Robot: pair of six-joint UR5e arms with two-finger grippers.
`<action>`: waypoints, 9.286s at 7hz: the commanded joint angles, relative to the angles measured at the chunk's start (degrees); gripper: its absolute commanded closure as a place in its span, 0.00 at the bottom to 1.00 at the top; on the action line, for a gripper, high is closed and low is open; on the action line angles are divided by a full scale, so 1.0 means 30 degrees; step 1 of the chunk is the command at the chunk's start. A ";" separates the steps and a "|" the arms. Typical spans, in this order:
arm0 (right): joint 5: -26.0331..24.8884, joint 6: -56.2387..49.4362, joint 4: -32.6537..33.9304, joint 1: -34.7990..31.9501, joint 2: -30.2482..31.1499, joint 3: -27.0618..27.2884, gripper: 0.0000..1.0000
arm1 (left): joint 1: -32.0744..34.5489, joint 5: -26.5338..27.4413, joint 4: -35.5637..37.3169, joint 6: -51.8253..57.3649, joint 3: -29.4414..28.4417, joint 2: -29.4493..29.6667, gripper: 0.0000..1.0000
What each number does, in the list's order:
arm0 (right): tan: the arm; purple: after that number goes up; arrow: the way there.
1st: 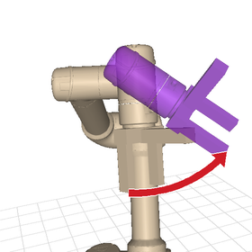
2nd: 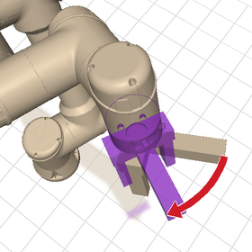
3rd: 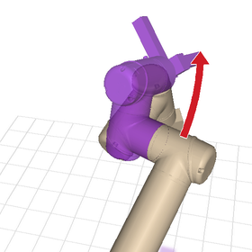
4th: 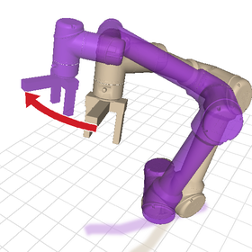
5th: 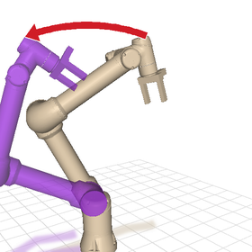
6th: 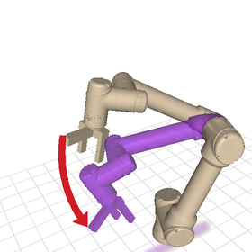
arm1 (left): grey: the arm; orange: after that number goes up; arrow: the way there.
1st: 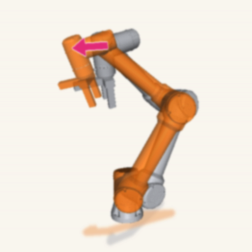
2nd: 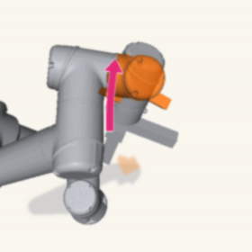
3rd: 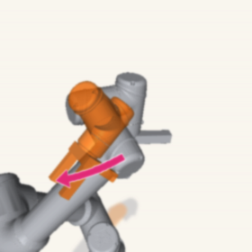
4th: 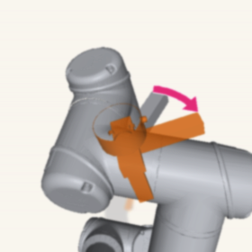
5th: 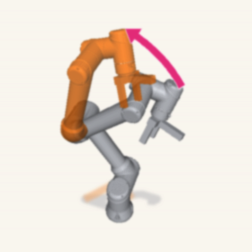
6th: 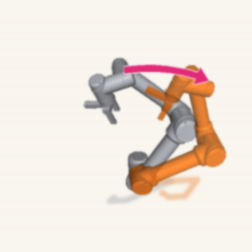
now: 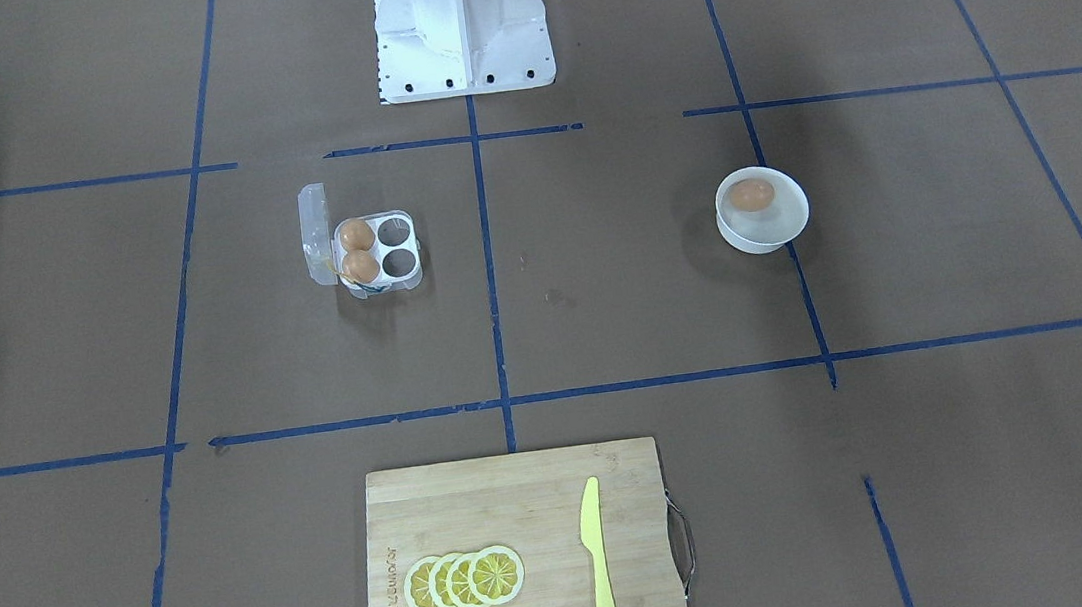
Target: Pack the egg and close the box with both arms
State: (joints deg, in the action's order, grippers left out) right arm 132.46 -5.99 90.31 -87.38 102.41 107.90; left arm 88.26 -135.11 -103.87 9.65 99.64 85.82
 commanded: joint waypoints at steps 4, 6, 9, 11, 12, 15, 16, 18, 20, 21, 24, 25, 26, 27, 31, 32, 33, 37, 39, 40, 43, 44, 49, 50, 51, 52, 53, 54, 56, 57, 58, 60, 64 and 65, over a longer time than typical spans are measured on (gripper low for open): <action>0.0756 0.0768 -0.2417 0.0006 -0.0942 -0.0165 0.00 | -0.0036 -0.0080 -1.2043 -0.1534 -0.1454 0.0953 0.00; 0.1545 0.0767 -0.2417 0.0006 -0.0942 -0.0224 0.00 | -0.0588 -0.0199 -1.3389 -0.3011 -0.1368 0.1157 0.00; 0.1698 0.0738 -0.2446 0.0006 -0.0971 0.0098 0.00 | -0.4887 0.0093 -1.3569 -0.8175 -0.0460 0.2002 0.00; 0.1698 0.0738 -0.2475 -0.0023 -0.0883 0.0011 0.00 | -0.8073 0.2651 -1.3482 -1.0909 0.1055 0.1980 0.00; 0.1698 0.0767 -0.2475 -0.0023 -0.0883 -0.0019 0.00 | -1.0064 0.4297 -1.3453 -1.2025 0.1558 0.1979 0.00; 0.1698 0.0767 -0.2475 -0.0023 -0.0854 -0.0078 0.00 | -1.5023 0.7593 -1.3394 -1.1920 0.2000 0.1921 0.00; 0.1698 0.0767 -0.2475 -0.0023 -0.0825 -0.0107 0.00 | -1.5761 0.7652 -1.3394 -1.1687 0.1944 0.1834 0.01; 0.1698 0.0767 -0.2446 -0.0023 -0.0854 -0.0137 0.00 | -1.5914 0.8034 -1.3394 -0.9236 0.1508 0.1745 0.15; 0.1698 0.0767 -0.2446 -0.0023 -0.0854 -0.0224 0.00 | -1.5972 0.8034 -1.3364 -0.8229 0.1271 0.1218 0.21; 0.1698 0.0767 -0.2446 -0.0023 -0.0825 -0.0282 0.00 | -1.6176 0.8034 -1.3393 -0.8227 0.1125 0.1217 0.21; 0.1698 0.0767 -0.2446 -0.0023 -0.0796 -0.0341 0.00 | -1.7113 0.8034 -1.3394 -0.8227 0.0715 0.1246 0.21; 0.1698 0.0767 -0.2446 -0.0023 -0.0795 -0.0342 0.00 | -1.7203 0.8034 -1.3394 -0.8227 0.0713 0.1247 0.21; 0.1698 0.0767 -0.2446 -0.0023 -0.0795 -0.0342 0.00 | -1.7320 0.8034 -1.3394 -0.8227 0.0626 0.1247 0.21; 0.1698 0.0767 -0.2446 -0.0023 -0.0737 -0.0342 0.00 | -1.7321 0.8034 -1.3394 -0.8227 0.0451 0.1276 0.23; 0.1698 0.0767 -0.2446 -0.0023 -0.0678 -0.0342 0.00 | -1.7408 0.8034 -1.3394 -0.8227 0.0158 0.1334 0.23; 0.1698 0.0767 -0.2446 -0.0023 -0.0678 -0.0400 0.00 | -1.7438 0.8034 -1.3365 -0.8227 0.0041 0.1364 0.23; 0.1698 0.0767 -0.2446 -0.0023 -0.0678 -0.0429 0.00 | -1.7438 0.8063 -1.3364 -0.8227 -0.0048 0.1364 0.23; 0.1698 0.0767 -0.2446 -0.0023 -0.0678 -0.0459 0.00 | -1.7584 0.8092 -1.3364 -0.8227 -0.0253 0.1364 0.20; 0.1698 0.0767 -0.2446 -0.0023 -0.0678 -0.0459 0.00 | -1.7701 0.8093 -1.3364 -0.8227 -0.0312 0.1364 0.13; 0.1698 0.0767 -0.2446 -0.0023 -0.0678 -0.0488 0.00 | -1.7702 0.8093 -1.3364 -0.8227 -0.0312 0.1364 0.13; 0.1698 0.0767 -0.2446 -0.0023 -0.0678 -0.0488 0.00 | -1.8022 0.8442 -1.3364 -0.8227 -0.0575 0.1422 0.15; 0.1698 0.0767 -0.2446 -0.0023 -0.0678 -0.0488 0.00 | -1.8024 0.8444 -1.3364 -0.8227 -0.0547 0.1423 0.15; 0.1698 0.0797 -0.2446 -0.0023 -0.0678 -0.0488 0.00 | -1.7966 0.8385 -1.3247 -0.8227 -0.0283 0.1452 0.46; 0.1698 0.0797 -0.2446 -0.0023 -0.0678 -0.0488 0.00 | -1.7936 0.8356 -1.3247 -0.8227 -0.0196 0.1481 0.51; 0.1698 0.0797 -0.2446 -0.0023 -0.0678 -0.0488 0.00 | -1.7965 0.8327 -1.3218 -0.8256 -0.0195 0.1510 0.46; 0.1698 0.0797 -0.2446 -0.0023 -0.0678 -0.0488 0.00 | -1.7965 0.8327 -1.3218 -0.8257 -0.0166 0.1539 0.34; 0.1698 0.0797 -0.2446 -0.0023 -0.0678 -0.0488 0.00 | -1.7936 0.8298 -1.2957 -0.8257 -0.0108 0.1540 0.30; 0.1698 0.0797 -0.2446 -0.0023 -0.0678 -0.0488 0.00 | -1.7936 0.8298 -1.2374 -0.8228 0.0328 0.1540 0.21; 0.1698 0.0797 -0.2446 -0.0023 -0.0678 -0.0488 0.00 | -1.7819 0.8268 -1.0970 -0.8227 0.1091 0.1511 0.20; 0.1698 0.0768 -0.2446 -0.0023 -0.0678 -0.0546 0.00 | -1.7848 0.8268 -1.0527 -0.8227 0.1065 0.1539 0.19; 0.1698 0.0767 -0.2446 -0.0023 -0.0678 -0.0634 0.00 | -1.7906 0.8297 -1.0436 -0.8227 0.0891 0.1511 0.20; 0.1698 0.0767 -0.2446 -0.0023 -0.0678 -0.0635 0.00 | -1.7936 0.8327 -0.9796 -0.8198 0.0917 0.1510 0.20; 0.1698 0.0767 -0.2446 -0.0023 -0.0678 -0.0635 0.00 | -1.7935 0.8444 -0.8970 -0.7465 0.0948 0.1540 0.17; 0.1698 0.0767 -0.2446 -0.0023 -0.0678 -0.0635 0.00 | -1.7936 0.8444 -0.8970 -0.7465 0.0977 0.1540 0.26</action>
State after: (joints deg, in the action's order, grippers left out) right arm 137.55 -3.69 82.97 -87.45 100.37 105.99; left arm 34.52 -109.78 -130.81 -12.80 102.59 90.45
